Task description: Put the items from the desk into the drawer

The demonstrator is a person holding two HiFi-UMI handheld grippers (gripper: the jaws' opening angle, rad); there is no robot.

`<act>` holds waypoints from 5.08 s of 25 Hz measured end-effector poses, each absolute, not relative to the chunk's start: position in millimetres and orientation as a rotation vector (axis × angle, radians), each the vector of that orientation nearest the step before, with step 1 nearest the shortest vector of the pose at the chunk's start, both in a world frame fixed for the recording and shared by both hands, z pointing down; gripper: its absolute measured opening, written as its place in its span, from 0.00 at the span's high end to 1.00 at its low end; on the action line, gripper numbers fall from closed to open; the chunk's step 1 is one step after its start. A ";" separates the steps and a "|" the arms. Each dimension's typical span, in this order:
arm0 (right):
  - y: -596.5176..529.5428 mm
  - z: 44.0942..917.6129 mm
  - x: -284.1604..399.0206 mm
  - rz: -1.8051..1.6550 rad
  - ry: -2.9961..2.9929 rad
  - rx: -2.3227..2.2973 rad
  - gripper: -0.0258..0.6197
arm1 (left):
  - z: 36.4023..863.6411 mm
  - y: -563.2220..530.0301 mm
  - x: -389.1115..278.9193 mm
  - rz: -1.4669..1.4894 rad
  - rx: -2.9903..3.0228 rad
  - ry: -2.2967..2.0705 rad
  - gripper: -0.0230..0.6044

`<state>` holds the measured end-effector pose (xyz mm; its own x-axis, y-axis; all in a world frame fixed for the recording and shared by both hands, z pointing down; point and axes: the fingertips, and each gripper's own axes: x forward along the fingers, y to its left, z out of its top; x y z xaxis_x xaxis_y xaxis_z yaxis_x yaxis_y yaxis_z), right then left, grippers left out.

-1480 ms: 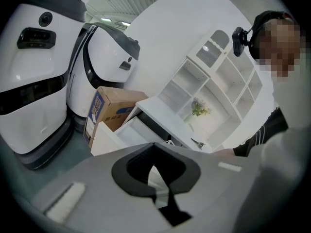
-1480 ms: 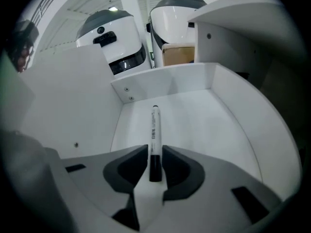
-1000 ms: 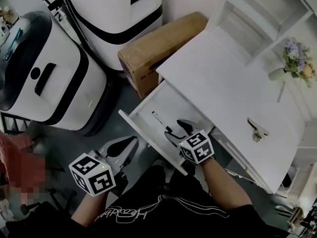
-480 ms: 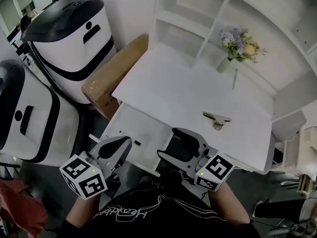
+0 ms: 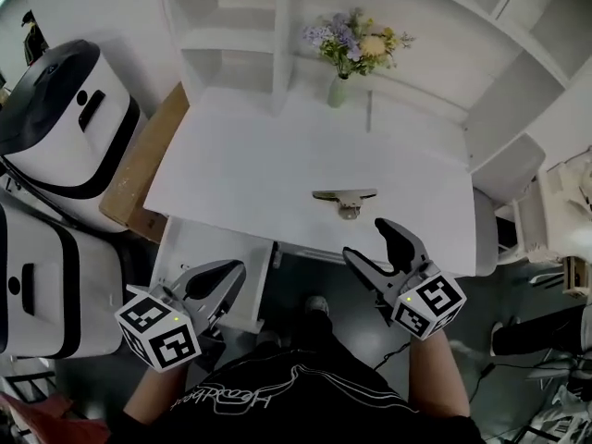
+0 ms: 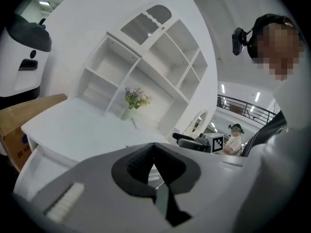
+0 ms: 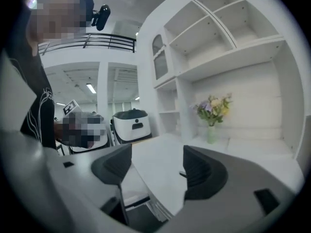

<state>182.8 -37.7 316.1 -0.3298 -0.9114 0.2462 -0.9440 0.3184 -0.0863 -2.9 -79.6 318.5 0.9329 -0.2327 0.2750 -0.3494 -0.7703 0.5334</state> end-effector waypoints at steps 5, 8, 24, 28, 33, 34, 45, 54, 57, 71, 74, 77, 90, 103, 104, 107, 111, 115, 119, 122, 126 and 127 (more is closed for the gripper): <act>-45.2 345.4 229.0 0.385 -2.336 1.779 0.49 | 326.6 -82.4 28.4 0.309 2.479 -0.397 0.95; -60.0 371.3 240.6 0.411 -2.295 1.724 0.49 | 331.4 -88.2 39.9 0.332 2.468 -0.406 0.95; -124.2 483.7 272.7 0.153 -2.027 1.242 0.50 | 367.7 -113.7 85.9 0.447 2.362 -0.474 0.95; -132.4 498.2 272.8 0.019 -1.972 1.128 0.50 | 374.4 -113.0 95.0 0.448 2.319 -0.442 0.95; -138.6 502.6 275.5 -0.122 -1.922 1.089 0.72 | 377.9 -113.0 103.4 0.408 2.259 -0.419 0.95; -138.3 503.4 275.6 -0.151 -1.908 1.077 0.76 | 377.5 -114.6 103.3 0.420 2.276 -0.429 0.95; -142.7 502.6 276.7 -0.350 -1.787 0.981 0.94 | 370.2 -136.2 90.7 0.415 2.332 -0.505 0.95; -146.2 490.9 271.9 -0.352 -1.777 1.005 0.95 | 366.4 -137.2 76.5 0.393 2.329 -0.527 0.95; -145.5 476.6 266.6 -0.333 -1.793 1.048 0.95 | 364.5 -134.6 69.1 0.373 2.331 -0.527 0.95; -143.2 391.9 139.5 -0.222 -2.132 1.167 0.95 | 367.9 -114.1 -22.8 0.270 2.297 -0.652 0.95; -142.2 396.5 97.8 -0.179 -2.197 1.132 0.95 | 369.5 -111.1 -53.7 0.246 2.276 -0.706 0.95; -139.8 407.4 55.1 -0.163 -2.239 1.056 0.95 | 374.4 -107.8 -87.6 0.224 2.253 -0.763 0.95; -138.1 475.2 -85.1 -0.172 -2.269 0.738 0.95 | 400.5 -86.5 -197.5 0.144 2.109 -0.960 0.95; -152.7 621.7 -123.6 -0.079 -2.056 0.550 0.95 | 443.5 -64.1 -246.4 0.171 1.971 -1.018 0.95; -158.0 631.4 -123.9 -0.079 -2.035 0.552 0.95 | 449.0 -62.6 -250.4 0.170 1.961 -1.022 0.95; -172.4 655.2 -125.2 -0.122 -1.973 0.547 0.95 | 466.5 -56.8 -263.2 0.175 1.915 -1.042 0.95; -182.9 682.5 -121.3 -0.208 -1.894 0.510 0.95 | 479.6 -53.1 -273.8 0.173 1.845 -1.075 0.95; -190.2 693.9 -118.1 -0.242 -1.864 0.527 0.95 | 482.2 -58.2 -278.4 0.161 1.844 -1.076 0.95; -186.2 705.5 -117.9 -0.277 -1.819 0.518 0.94 | 486.5 -62.8 -283.8 0.157 1.848 -1.071 0.95; -184.8 707.4 -119.9 -0.307 -1.800 0.513 0.94 | 487.9 -64.1 -285.7 0.160 1.853 -1.062 0.95; -182.7 707.8 -121.1 -0.280 -1.808 0.502 0.94 | 486.0 -66.0 -285.7 0.166 1.865 -1.061 0.95; -181.8 707.0 -120.7 -0.271 -1.812 0.501 0.94 | 485.2 -66.4 -286.4 0.165 1.867 -1.065 0.95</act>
